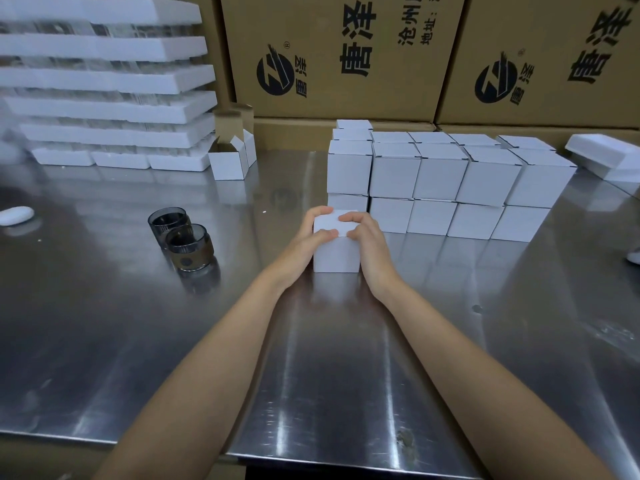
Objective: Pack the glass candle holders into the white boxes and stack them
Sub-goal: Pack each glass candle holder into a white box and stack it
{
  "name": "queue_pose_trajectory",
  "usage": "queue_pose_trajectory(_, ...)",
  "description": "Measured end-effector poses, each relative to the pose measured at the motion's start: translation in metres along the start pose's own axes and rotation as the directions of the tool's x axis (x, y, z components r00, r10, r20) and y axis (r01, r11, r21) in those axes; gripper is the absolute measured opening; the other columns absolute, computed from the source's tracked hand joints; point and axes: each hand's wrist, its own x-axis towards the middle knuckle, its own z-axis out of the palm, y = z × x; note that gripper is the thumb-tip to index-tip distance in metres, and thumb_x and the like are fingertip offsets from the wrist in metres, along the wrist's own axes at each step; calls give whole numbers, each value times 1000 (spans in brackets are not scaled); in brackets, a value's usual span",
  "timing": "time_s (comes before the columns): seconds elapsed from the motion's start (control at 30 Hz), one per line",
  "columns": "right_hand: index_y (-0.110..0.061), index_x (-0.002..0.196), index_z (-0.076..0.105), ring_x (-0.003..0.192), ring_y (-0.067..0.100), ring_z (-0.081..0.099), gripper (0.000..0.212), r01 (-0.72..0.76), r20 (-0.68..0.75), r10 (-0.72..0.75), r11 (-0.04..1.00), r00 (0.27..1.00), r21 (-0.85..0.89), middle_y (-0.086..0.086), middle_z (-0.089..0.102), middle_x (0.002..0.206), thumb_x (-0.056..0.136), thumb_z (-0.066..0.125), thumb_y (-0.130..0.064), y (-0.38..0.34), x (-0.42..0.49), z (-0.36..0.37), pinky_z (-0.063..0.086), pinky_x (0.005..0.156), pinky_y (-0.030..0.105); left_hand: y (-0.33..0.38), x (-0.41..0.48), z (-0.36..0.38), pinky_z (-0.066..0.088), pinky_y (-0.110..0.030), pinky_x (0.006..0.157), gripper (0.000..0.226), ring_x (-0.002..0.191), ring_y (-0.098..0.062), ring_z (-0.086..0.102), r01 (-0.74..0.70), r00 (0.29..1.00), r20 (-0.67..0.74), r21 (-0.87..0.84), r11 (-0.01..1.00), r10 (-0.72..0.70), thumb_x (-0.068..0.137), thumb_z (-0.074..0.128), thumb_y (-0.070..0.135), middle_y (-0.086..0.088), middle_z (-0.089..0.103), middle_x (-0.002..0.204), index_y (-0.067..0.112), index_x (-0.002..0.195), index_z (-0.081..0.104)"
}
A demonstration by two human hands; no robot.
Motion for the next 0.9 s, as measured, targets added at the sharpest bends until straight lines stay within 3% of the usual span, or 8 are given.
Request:
queue_pose_trajectory(0.07, -17, 109, 61, 112, -2, 48, 29, 18, 26, -18, 1000, 1000, -9, -1, 48, 132, 94, 41, -4, 4, -3, -1, 36, 80, 0, -1, -3, -13, 34, -17, 98, 48, 117, 14, 45, -19, 997, 79, 116, 993, 10, 83, 62, 47, 17, 46, 136, 43, 127, 44)
queue_pose_trajectory(0.2, -21, 132, 52, 129, 10, 44, 37, 36, 63, -39, 999, 997, 37, -3, 49, 140, 98, 45, -7, 7, -5, -4, 37, 104, 20, 0, -3, -42, 43, -20, 98, 43, 114, 3, 55, -53, 998, 42, 204, 978, 45, 81, 71, 43, 14, 58, 126, 42, 120, 53)
queue_pose_trajectory(0.33, -23, 133, 51, 130, 6, 43, 38, 64, 74, -61, 997, 995, -32, -4, 49, 140, 99, 44, -7, 11, -4, -1, 35, 95, 4, -5, 1, -58, 44, -27, 102, 57, 130, -13, 48, -30, 974, -216, 202, 979, 74, 89, 68, 37, 9, 48, 142, 35, 140, 43)
queue_pose_trajectory(0.43, -21, 125, 55, 122, 7, 48, 35, 50, 58, -44, 992, 997, -113, -2, 53, 132, 96, 46, -3, 13, -2, 2, 37, 89, 3, -13, 6, -55, 26, -39, 118, 78, 145, -17, 24, -43, 932, -323, 352, 935, 165, 92, 65, 21, 0, 24, 158, 28, 154, 17)
queue_pose_trajectory(0.57, -23, 113, 59, 95, -10, 54, 32, 25, 62, -12, 980, 998, -199, -7, 58, 112, 92, 46, -2, 16, -2, 4, 44, 84, 8, -23, 15, -43, 20, -21, 109, 82, 140, -19, 26, -32, 895, -361, 533, 846, 261, 90, 63, 9, -8, 25, 153, 18, 155, 13)
queue_pose_trajectory(0.67, -13, 119, 61, 92, 3, 57, 34, 30, 70, -6, 935, 998, -352, -2, 59, 107, 90, 48, 0, 20, -1, 8, 43, 93, 18, -26, 28, -42, 23, -22, 106, 78, 136, -20, 32, 7, 860, -430, 549, 836, 275, 92, 61, 7, -9, 31, 149, 16, 154, 16)
queue_pose_trajectory(0.77, -10, 116, 62, 102, 19, 57, 29, 132, 154, -48, 788, 987, -601, 4, 61, 107, 88, 52, -8, 25, 1, 11, 42, 92, 25, -29, 42, -45, 27, -24, 103, 66, 133, -23, 36, 51, 839, -466, 581, 812, 281, 92, 61, 9, -10, 35, 147, 14, 150, 27)
queue_pose_trajectory(0.9, -9, 106, 59, 106, 26, 44, 27, 324, 300, -124, 407, 946, -854, 7, 52, 111, 88, 49, -25, 31, 5, 21, 41, 86, 35, -30, 66, -45, 33, -32, 105, 55, 129, -29, 42, 79, 825, -486, 605, 792, 289, 93, 58, 6, -13, 40, 143, 11, 143, 36)
